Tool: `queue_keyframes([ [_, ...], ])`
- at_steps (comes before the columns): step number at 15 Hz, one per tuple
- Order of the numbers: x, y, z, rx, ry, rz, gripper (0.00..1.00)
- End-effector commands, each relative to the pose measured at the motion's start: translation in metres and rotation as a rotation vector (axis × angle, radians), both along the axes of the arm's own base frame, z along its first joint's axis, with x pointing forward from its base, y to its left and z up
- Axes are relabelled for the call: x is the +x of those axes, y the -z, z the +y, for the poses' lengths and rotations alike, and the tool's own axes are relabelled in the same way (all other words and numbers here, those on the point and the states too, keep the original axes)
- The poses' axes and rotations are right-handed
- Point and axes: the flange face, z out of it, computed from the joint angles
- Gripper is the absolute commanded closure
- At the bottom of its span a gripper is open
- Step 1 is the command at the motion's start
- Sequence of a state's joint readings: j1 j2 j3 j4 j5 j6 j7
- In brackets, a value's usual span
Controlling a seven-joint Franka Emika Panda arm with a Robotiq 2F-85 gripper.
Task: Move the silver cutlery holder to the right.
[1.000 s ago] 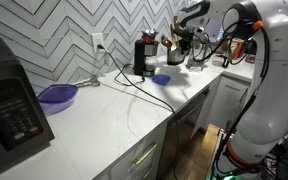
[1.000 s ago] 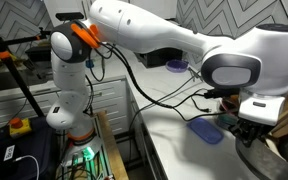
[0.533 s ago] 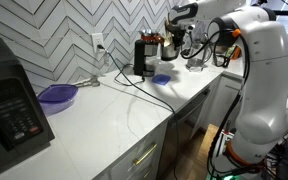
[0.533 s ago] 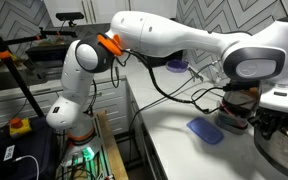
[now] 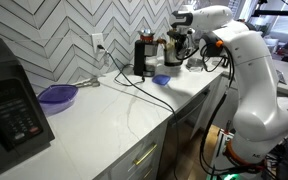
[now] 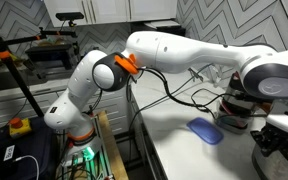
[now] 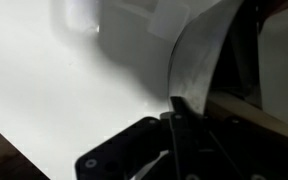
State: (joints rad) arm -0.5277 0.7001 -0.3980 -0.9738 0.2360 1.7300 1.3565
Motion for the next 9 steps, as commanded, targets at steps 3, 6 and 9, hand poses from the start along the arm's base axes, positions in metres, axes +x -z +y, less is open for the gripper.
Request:
queue_keyframes([
  [3, 0.001, -0.029, -0.036, -0.022, 0.132, -0.153, 0.99],
  [6, 0.0, 0.006, -0.034, 0.006, 0.118, -0.077, 0.96],
  [9, 0.007, 0.027, -0.033, 0.017, 0.137, -0.081, 0.99],
])
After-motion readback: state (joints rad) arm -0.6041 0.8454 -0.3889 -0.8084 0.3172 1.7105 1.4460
